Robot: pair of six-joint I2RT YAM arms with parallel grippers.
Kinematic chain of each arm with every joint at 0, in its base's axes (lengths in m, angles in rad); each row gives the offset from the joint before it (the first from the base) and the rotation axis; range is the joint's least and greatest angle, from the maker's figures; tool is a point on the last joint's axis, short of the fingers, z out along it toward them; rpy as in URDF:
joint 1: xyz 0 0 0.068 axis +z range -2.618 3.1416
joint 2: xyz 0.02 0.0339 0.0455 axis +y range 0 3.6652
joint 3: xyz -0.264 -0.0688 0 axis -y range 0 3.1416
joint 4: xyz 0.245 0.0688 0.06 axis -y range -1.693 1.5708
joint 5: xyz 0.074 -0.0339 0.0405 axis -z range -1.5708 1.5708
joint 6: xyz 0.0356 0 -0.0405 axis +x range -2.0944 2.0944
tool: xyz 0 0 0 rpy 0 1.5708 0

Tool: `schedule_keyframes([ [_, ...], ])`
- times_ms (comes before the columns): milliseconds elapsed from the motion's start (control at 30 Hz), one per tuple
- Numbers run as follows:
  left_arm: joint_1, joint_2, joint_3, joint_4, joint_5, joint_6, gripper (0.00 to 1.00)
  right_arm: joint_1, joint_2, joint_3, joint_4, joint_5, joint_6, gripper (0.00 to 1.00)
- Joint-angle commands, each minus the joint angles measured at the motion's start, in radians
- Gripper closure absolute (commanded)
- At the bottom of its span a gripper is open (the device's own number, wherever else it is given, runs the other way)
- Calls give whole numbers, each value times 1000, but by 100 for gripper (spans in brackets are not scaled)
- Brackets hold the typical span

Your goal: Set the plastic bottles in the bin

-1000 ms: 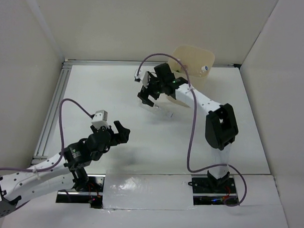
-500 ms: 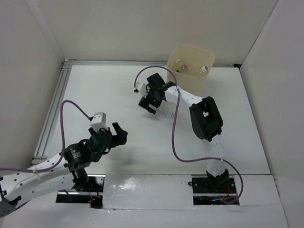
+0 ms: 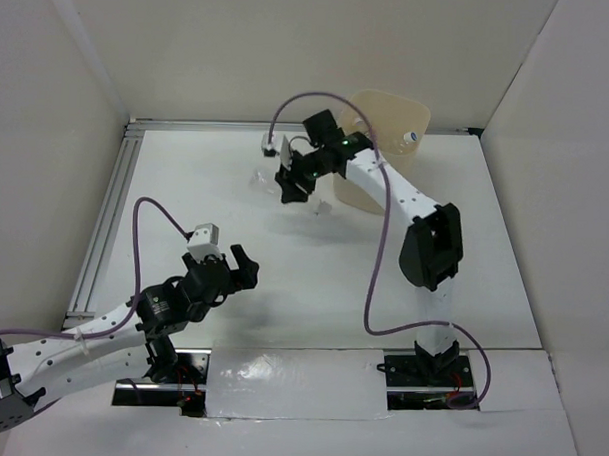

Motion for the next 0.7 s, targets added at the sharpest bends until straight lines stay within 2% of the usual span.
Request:
schedule_keyframes([
  [0, -6, 1, 36, 57, -16, 31, 0, -48, -229, 171, 60, -143, 100, 75],
  [133, -6, 1, 36, 67, -6, 31, 0, -134, -321, 185, 267, -14, 207, 72],
  [200, -6, 1, 36, 67, -6, 31, 0, -212, -347, 173, 303, 55, 207, 71],
  [267, -6, -8, 36, 67, -6, 31, 0, -284, -347, 162, 334, 55, 207, 71],
  [367, -15, -8, 36, 76, 3, 31, 0, -405, -332, 142, 334, 5, 203, 60],
  [467, -15, 3, 36, 109, 26, 69, 0, -508, -254, 117, 343, -128, 183, 50],
  [600, -15, 43, 62, 110, 26, 83, 0, -545, -182, 117, 367, -216, 199, 42],
  [667, -15, 53, 73, 110, 26, 93, 0, -568, -143, 128, 368, -267, 221, 33],
])
